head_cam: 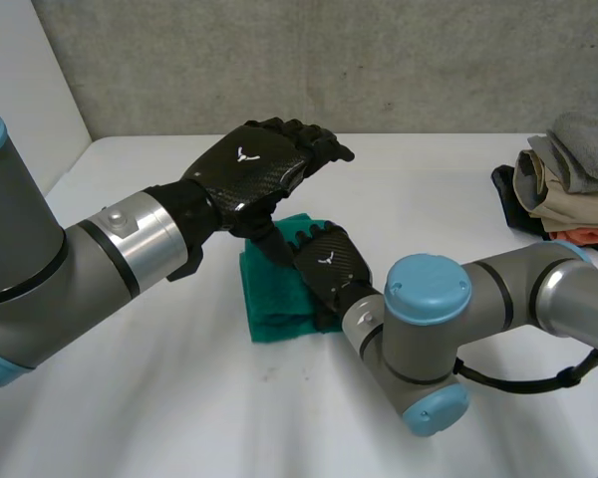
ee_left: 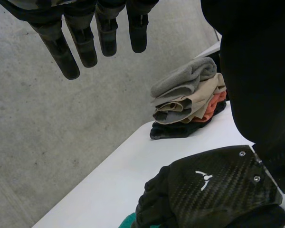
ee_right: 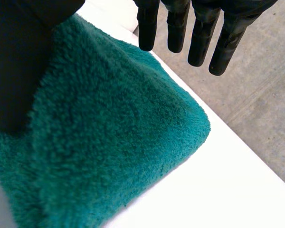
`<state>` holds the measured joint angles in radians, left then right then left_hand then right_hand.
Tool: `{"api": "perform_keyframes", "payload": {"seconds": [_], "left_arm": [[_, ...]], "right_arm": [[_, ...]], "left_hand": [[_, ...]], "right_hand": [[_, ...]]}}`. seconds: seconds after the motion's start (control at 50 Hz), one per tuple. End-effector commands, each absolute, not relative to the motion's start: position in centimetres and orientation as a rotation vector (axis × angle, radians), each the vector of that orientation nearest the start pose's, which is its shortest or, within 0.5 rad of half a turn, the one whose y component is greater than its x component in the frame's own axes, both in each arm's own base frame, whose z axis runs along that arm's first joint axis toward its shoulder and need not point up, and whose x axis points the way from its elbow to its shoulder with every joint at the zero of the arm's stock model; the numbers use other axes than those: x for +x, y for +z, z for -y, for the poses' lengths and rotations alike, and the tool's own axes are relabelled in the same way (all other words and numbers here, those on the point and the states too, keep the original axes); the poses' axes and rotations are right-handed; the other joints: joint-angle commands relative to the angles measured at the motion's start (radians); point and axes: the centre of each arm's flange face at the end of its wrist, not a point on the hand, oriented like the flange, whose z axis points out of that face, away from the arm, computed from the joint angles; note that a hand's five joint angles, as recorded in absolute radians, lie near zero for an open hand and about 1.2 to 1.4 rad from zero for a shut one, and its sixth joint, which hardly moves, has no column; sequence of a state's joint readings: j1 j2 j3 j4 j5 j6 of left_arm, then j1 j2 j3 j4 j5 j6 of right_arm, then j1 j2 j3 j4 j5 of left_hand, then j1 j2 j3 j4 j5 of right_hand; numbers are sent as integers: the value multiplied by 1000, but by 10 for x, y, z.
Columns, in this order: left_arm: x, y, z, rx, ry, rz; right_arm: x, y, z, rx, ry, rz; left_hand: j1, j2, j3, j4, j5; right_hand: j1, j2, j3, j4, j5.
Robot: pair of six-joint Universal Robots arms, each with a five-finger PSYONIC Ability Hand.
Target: Fold the laundry.
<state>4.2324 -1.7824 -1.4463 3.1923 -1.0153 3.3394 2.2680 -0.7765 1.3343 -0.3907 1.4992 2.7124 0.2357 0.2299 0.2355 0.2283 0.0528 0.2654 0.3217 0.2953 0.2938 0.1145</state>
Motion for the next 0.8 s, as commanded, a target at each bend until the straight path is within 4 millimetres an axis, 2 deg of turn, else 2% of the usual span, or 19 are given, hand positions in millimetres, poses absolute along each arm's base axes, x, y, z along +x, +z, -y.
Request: {"api": "perform_keyframes", "payload": {"seconds": [0.02, 0.22, 0.28, 0.34, 0.36, 0.46, 0.6, 0.7, 0.72, 0.8], "left_arm": [[-315, 283, 218, -1092, 1689, 1577], [-315, 282, 218, -1092, 1686, 1579], [-316, 282, 218, -1092, 1687, 1578], [-315, 282, 219, -1091, 1688, 1579], [-315, 282, 219, -1092, 1687, 1578], [-314, 282, 221, -1087, 1693, 1585], [-310, 285, 225, -1077, 1711, 1591], [-307, 286, 229, -1068, 1722, 1597], [-307, 286, 229, -1068, 1724, 1597], [-303, 293, 230, -1061, 1751, 1586]], "right_arm": [[382, 114, 241, -1270, -1849, -1860], [393, 103, 254, -1270, -1868, -1848], [396, 100, 259, -1264, -1879, -1838], [400, 100, 263, -1260, -1891, -1825], [402, 100, 265, -1258, -1896, -1814], [409, 101, 269, -1262, -1901, -1764], [413, 105, 283, -1245, -1926, -1748], [398, 125, 308, -1200, -2000, -1757], [391, 140, 320, -1172, -2052, -1746], [367, 175, 352, -1136, -2179, -1693]], "left_hand": [[-8, -2, -7, 0, 1], [-8, -2, -7, 0, 1], [-8, -2, -7, 0, 1], [-8, -2, -7, 0, 1], [-8, -2, -7, 0, 1], [-8, -2, -7, 0, 1], [-8, -2, -7, 0, 1], [-8, -2, -7, 0, 1], [-8, -2, -7, 0, 1], [-8, -2, -7, 0, 1]], "right_hand": [[-22, -78, -52, -50, -46], [60, 4, 30, 32, 36], [326, 270, 296, 298, 303], [480, 423, 450, 451, 456], [660, 604, 630, 632, 637], [1125, 1069, 1095, 1096, 1101], [1131, 1075, 1101, 1102, 1107], [1131, 1075, 1101, 1102, 1107], [1131, 1075, 1101, 1102, 1107], [1131, 1075, 1101, 1102, 1107]]}}
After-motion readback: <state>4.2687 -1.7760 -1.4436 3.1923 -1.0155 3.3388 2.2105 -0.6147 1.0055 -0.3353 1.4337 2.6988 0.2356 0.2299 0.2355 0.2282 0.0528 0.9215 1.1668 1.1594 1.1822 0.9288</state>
